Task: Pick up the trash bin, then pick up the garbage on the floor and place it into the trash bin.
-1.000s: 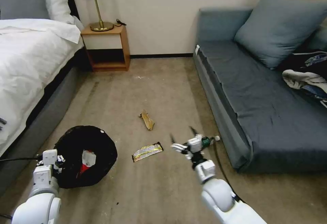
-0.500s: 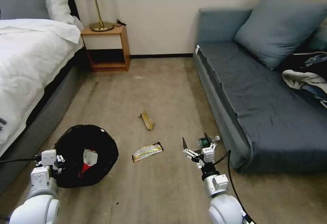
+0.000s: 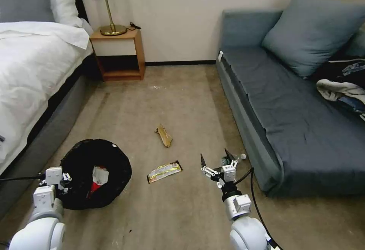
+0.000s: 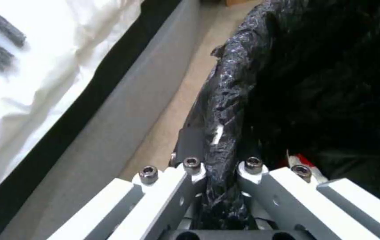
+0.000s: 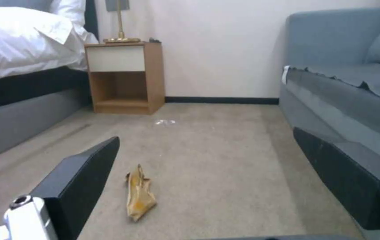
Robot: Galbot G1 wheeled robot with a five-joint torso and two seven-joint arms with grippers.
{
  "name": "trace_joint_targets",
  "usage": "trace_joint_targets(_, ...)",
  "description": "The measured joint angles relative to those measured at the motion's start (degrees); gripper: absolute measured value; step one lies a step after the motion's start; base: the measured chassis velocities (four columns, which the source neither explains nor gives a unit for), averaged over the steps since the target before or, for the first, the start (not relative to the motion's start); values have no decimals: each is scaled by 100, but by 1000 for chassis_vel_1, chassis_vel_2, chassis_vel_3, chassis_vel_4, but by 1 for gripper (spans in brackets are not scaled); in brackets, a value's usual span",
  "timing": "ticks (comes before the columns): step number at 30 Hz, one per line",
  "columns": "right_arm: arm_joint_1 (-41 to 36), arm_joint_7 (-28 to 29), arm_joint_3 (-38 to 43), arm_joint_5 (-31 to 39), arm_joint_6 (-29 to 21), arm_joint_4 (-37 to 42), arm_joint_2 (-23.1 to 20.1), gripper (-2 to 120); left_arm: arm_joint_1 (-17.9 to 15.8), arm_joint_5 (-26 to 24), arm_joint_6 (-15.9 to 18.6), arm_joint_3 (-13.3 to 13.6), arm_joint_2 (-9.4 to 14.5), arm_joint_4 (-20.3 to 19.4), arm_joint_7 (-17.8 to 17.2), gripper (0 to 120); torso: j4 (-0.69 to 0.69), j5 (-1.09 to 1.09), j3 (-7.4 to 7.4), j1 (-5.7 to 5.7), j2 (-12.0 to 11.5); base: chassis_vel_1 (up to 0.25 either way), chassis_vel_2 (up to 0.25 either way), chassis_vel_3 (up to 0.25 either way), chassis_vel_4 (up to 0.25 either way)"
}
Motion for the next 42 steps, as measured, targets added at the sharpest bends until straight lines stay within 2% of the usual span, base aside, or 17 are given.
trace_joint_targets(12, 34, -108, -7, 54, 10, -46, -10, 100, 7, -2, 0, 6, -13, -24, 2, 3, 0, 0, 0, 0, 0, -35, 34, 22, -38)
trace_joint_targets(42, 113, -168, -60, 67, 43, -142, -42, 100, -6, 4, -17, 3, -28, -17, 19, 3, 0, 0, 0, 0, -1, -80, 79, 74, -79)
